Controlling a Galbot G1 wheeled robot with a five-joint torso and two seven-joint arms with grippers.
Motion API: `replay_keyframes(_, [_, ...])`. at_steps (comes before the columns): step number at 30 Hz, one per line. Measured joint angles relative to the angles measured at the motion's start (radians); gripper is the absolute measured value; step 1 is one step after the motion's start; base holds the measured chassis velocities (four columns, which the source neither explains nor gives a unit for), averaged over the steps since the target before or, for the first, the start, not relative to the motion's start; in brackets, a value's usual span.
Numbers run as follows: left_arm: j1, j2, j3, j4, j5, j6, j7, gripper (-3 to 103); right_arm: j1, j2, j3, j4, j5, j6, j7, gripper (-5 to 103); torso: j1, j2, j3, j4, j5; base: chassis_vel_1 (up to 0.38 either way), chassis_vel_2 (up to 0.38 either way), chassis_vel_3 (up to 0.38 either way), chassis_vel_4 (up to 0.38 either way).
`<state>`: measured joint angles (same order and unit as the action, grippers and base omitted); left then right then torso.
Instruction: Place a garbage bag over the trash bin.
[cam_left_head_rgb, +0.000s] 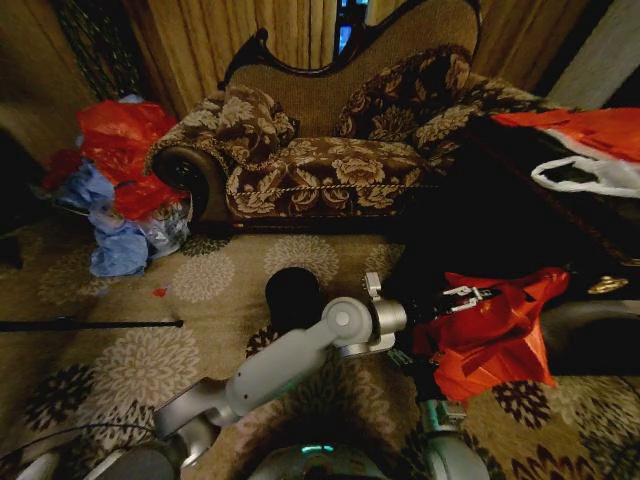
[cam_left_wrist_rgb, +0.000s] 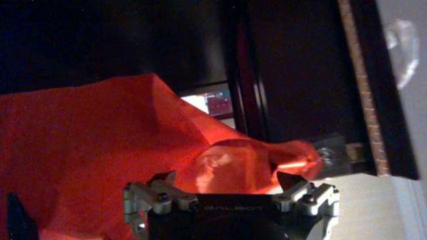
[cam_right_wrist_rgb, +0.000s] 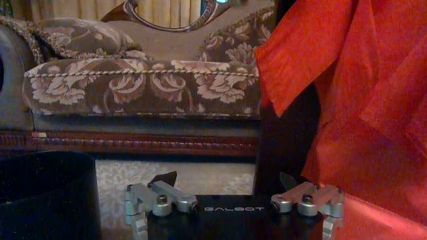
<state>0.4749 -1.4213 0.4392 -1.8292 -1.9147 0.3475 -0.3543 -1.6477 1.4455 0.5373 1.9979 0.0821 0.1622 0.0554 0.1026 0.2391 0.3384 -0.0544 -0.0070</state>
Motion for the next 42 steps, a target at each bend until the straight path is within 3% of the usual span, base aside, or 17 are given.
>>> replay_keyframes(13, [-0.003, -0.038, -0.006, 0.057, 0.030, 0.050, 0.045, 103, 0.006, 0.017, -0.024, -0.016, -0.012, 0.003, 0.000, 100, 0.000, 0.000, 0.000, 0.0000, -0.0001, 0.000, 0.000, 0.000, 0.000])
replay_keyframes(17, [-0.006, -0.064, -0.005, 0.085, 0.037, 0.055, 0.061, 96, 0.006, 0.016, -0.024, -0.019, -0.012, 0.003, 0.000, 100, 0.000, 0.000, 0.000, -0.0001, -0.0001, 0.000, 0.000, 0.000, 0.000])
replay_keyframes(26, [-0.015, -0.095, -0.007, 0.122, 0.044, 0.062, 0.085, 95, 0.005, 0.016, -0.034, -0.030, -0.020, 0.005, -0.001, 100, 0.000, 0.000, 0.000, -0.0001, -0.0001, 0.000, 0.000, 0.000, 0.000])
replay_keyframes(28, [-0.015, -0.099, -0.007, 0.124, 0.046, 0.062, 0.086, 92, 0.006, 0.015, -0.035, -0.031, -0.020, 0.005, -0.001, 100, 0.000, 0.000, 0.000, -0.0001, 0.0000, 0.000, 0.000, 0.000, 0.000])
replay_keyframes(31, [-0.013, -0.105, -0.004, 0.130, 0.061, 0.059, 0.089, 78, 0.011, 0.014, -0.037, -0.032, -0.020, 0.005, 0.002, 100, 0.000, 0.000, 0.000, -0.0001, -0.0001, 0.000, 0.000, 0.000, 0.000])
replay_keyframes(34, [-0.011, -0.106, -0.004, 0.130, 0.064, 0.056, 0.089, 73, 0.013, 0.014, -0.038, -0.032, -0.020, 0.005, 0.003, 100, 0.000, 0.000, 0.000, -0.0001, -0.0001, 0.000, 0.000, 0.000, 0.000])
replay_keyframes(42, [-0.008, -0.108, 0.000, 0.136, 0.070, 0.047, 0.092, 40, 0.012, 0.017, -0.043, -0.034, -0.021, 0.005, 0.004, 100, 0.000, 0.000, 0.000, -0.0001, -0.0001, 0.000, 0.000, 0.000, 0.000])
